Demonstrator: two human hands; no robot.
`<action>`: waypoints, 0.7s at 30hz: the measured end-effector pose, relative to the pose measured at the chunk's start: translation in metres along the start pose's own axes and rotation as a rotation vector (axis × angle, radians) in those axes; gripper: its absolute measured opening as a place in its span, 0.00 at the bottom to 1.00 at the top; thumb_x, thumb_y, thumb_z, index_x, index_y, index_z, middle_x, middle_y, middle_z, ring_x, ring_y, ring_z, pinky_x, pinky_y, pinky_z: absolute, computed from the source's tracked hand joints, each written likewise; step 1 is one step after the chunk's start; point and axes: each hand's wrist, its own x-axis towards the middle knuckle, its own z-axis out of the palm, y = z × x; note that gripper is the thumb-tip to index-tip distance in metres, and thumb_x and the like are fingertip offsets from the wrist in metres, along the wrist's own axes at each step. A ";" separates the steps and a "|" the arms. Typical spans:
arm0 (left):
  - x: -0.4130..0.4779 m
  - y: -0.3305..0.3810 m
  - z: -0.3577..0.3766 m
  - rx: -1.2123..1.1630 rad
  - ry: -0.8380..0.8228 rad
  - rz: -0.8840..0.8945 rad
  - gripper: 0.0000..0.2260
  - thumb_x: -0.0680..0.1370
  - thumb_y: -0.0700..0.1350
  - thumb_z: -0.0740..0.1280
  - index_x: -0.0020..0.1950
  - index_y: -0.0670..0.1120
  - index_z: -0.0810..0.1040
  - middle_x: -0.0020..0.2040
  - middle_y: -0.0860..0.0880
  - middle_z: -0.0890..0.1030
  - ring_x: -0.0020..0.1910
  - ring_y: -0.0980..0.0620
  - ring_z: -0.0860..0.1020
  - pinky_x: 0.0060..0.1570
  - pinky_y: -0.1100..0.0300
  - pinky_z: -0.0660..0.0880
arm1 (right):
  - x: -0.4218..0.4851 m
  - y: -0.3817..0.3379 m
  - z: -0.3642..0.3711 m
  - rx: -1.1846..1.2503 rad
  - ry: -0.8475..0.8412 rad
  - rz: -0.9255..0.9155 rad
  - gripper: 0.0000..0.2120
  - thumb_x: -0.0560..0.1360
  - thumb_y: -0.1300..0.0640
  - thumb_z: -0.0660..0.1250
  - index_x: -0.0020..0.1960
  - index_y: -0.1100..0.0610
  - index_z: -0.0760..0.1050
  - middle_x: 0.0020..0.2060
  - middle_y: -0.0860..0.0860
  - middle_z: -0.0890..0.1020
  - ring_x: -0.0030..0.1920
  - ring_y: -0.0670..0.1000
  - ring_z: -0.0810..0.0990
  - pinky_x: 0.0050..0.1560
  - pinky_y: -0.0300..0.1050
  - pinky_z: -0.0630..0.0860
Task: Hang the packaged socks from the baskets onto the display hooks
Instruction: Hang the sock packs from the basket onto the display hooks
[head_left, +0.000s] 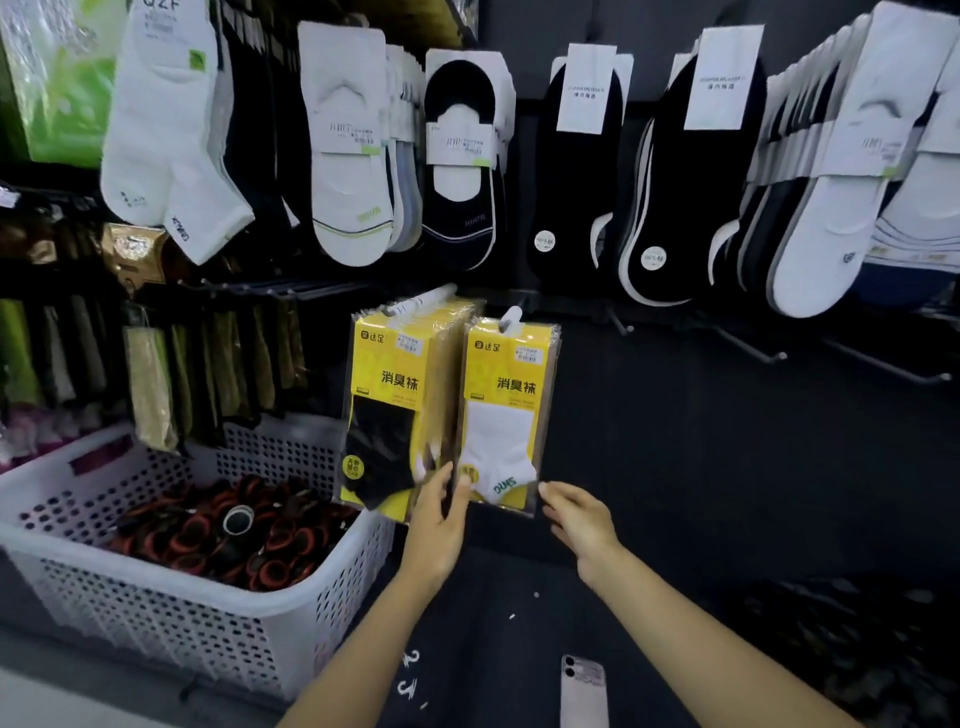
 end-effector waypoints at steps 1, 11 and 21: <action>-0.011 -0.011 0.002 0.006 0.014 -0.022 0.23 0.80 0.54 0.58 0.73 0.47 0.65 0.70 0.51 0.69 0.69 0.53 0.67 0.69 0.54 0.65 | -0.006 0.010 -0.007 -0.024 -0.029 0.016 0.12 0.75 0.58 0.69 0.59 0.59 0.77 0.55 0.54 0.80 0.57 0.53 0.78 0.60 0.47 0.74; -0.173 -0.151 0.038 0.259 -0.230 -0.323 0.15 0.79 0.48 0.64 0.64 0.43 0.73 0.59 0.46 0.76 0.60 0.48 0.75 0.61 0.54 0.72 | -0.103 0.191 -0.108 -0.315 -0.129 0.316 0.11 0.75 0.61 0.69 0.58 0.61 0.77 0.54 0.57 0.82 0.55 0.54 0.80 0.52 0.42 0.74; -0.300 -0.224 0.023 0.358 -0.396 -0.795 0.17 0.80 0.52 0.60 0.66 0.45 0.70 0.61 0.42 0.76 0.55 0.46 0.77 0.53 0.50 0.76 | -0.175 0.334 -0.193 -0.548 -0.079 0.821 0.29 0.75 0.52 0.70 0.71 0.64 0.66 0.68 0.60 0.70 0.68 0.58 0.70 0.58 0.43 0.68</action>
